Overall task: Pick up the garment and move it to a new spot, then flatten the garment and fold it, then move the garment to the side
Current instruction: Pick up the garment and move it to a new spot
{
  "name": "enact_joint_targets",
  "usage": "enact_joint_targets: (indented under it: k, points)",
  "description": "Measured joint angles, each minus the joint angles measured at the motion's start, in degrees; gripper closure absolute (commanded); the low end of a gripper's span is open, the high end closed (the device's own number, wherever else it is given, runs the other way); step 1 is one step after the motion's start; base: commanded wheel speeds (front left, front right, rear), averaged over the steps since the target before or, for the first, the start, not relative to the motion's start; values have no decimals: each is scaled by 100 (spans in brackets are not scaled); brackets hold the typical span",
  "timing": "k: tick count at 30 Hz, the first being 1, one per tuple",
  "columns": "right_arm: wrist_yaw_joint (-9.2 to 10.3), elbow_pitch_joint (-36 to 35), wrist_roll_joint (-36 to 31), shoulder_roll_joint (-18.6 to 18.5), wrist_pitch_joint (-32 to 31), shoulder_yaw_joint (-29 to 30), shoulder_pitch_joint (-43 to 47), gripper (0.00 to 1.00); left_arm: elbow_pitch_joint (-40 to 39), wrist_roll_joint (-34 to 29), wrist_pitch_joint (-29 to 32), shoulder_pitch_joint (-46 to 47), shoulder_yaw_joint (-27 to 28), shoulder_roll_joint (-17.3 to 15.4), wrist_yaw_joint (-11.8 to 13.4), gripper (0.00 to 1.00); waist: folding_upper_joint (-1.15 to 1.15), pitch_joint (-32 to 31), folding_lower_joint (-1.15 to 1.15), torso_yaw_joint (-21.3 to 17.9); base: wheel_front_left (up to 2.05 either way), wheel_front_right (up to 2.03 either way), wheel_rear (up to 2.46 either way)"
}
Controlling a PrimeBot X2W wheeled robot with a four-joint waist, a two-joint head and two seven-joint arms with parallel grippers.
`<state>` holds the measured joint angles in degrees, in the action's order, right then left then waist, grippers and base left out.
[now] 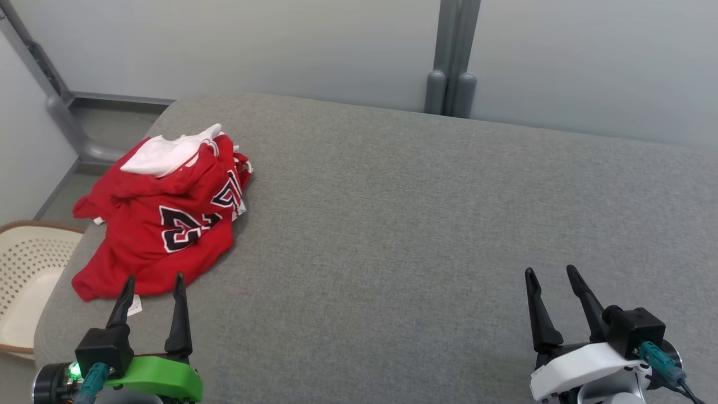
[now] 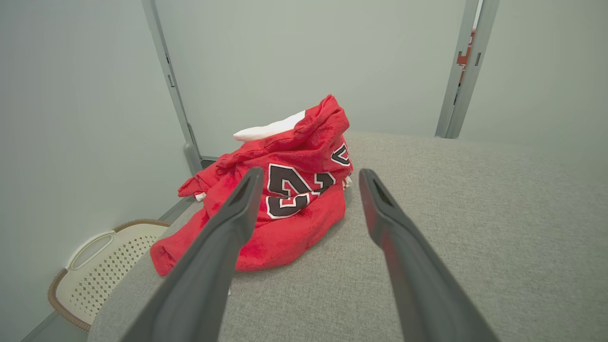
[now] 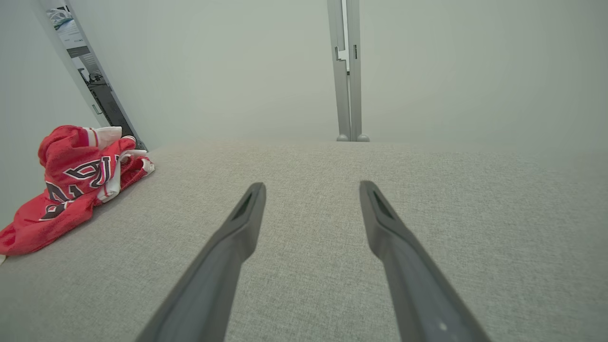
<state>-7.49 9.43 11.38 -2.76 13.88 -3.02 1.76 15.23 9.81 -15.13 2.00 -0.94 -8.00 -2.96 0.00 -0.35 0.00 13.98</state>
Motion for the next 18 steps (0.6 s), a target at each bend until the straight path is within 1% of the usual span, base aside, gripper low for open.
enact_joint_targets:
  k: [6, 18]
  points:
    - [0, 36, 4, 0, 1, -69, -16, 0, 7, 22, -1, -7, 76, -14, 46, 0, 0, 46, 0, 401, 0, 0, 0]
    - [0, 124, 66, 1, 20, -167, -73, 0, 48, 25, -1, -7, 163, -54, 44, 0, 0, 87, 0, 1101, 0, 0, 0]
